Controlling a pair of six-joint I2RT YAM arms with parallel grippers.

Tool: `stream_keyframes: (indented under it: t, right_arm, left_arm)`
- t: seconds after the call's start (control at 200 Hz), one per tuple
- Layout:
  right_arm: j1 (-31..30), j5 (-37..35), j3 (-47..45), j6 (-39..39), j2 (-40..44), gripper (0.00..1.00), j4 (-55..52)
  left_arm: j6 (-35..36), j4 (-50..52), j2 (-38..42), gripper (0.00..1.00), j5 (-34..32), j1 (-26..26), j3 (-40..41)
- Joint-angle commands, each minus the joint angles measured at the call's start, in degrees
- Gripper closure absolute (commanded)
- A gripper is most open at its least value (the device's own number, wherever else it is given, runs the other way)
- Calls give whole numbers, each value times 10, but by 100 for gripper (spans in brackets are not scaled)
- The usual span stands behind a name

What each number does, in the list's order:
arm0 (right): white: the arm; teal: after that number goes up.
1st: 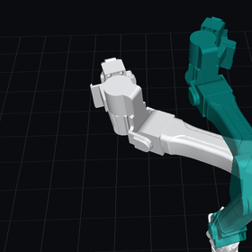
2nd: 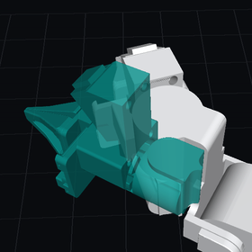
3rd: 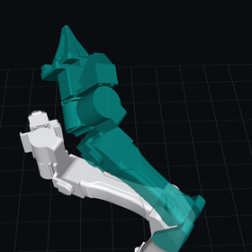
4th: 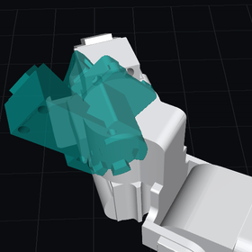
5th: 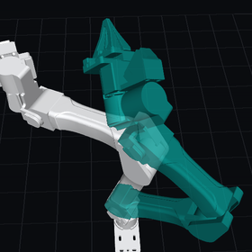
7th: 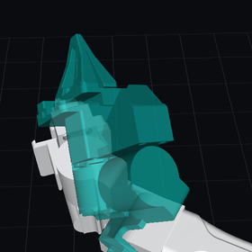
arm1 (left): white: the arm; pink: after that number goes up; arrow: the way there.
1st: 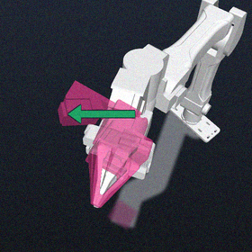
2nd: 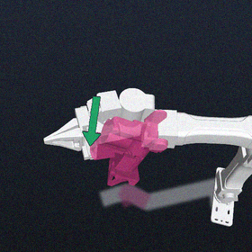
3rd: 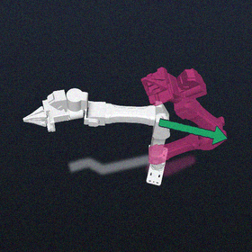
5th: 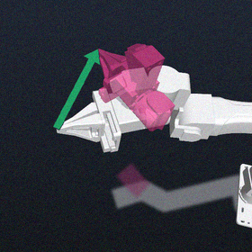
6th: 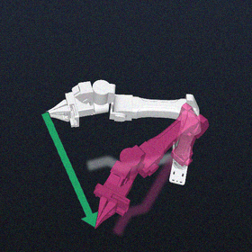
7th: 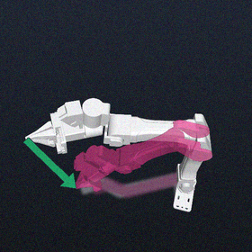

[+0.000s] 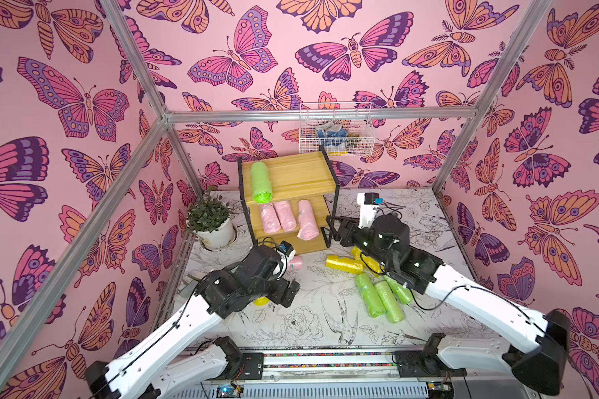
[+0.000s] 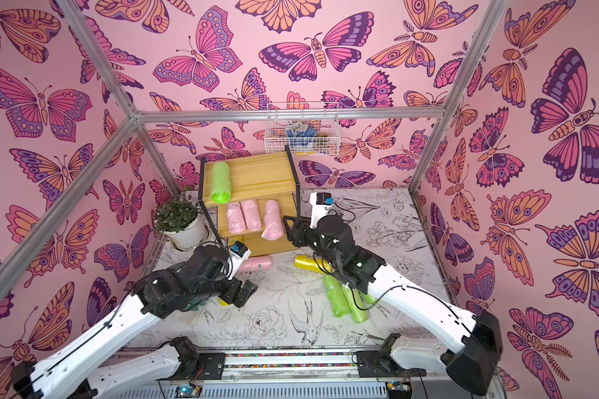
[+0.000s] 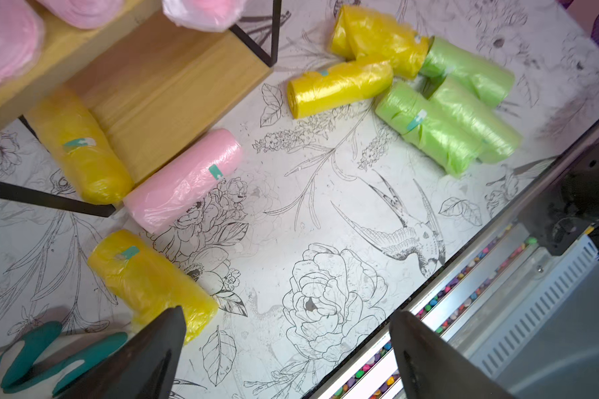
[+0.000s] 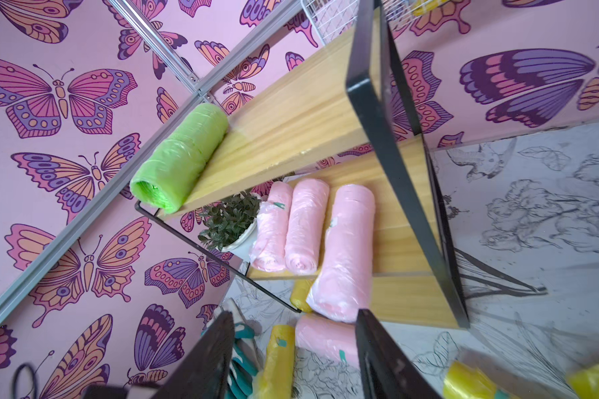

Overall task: Sort the rolls of trash bags by color and place them on the shelf
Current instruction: Pick up the roll of trash bags from the center of the board.

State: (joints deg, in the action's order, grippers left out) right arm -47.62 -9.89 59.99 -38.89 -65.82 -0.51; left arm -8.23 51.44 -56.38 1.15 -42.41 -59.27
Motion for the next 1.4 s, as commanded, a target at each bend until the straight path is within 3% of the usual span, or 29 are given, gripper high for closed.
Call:
stream_keyframes:
  t: [0.0,0.145,0.245,0.33,0.686,1.152,1.392]
  right_arm:
    - [1,-41,-41,14,78,41,-74]
    - [1,-93,-89,26,203,38,-140]
    - [1,-125,-105,38,275,36,-192]
    - [1,-145,-117,44,322,34,-230]
    - [1,-167,-169,39,420,32,-300]
    - [1,-132,-144,47,415,30,-365]
    - [1,-139,-166,20,448,30,-379]
  left_arm:
    - [60,24,-26,6,75,45,-32]
    - [139,34,-67,11,52,60,-36]
    - [212,43,-78,2,42,78,-12]
    - [249,-1,-71,2,7,88,28]
    - [462,-120,-99,2,-5,140,114]
    - [529,-332,-210,6,-67,169,154]
    - [543,-344,-271,8,-79,171,124]
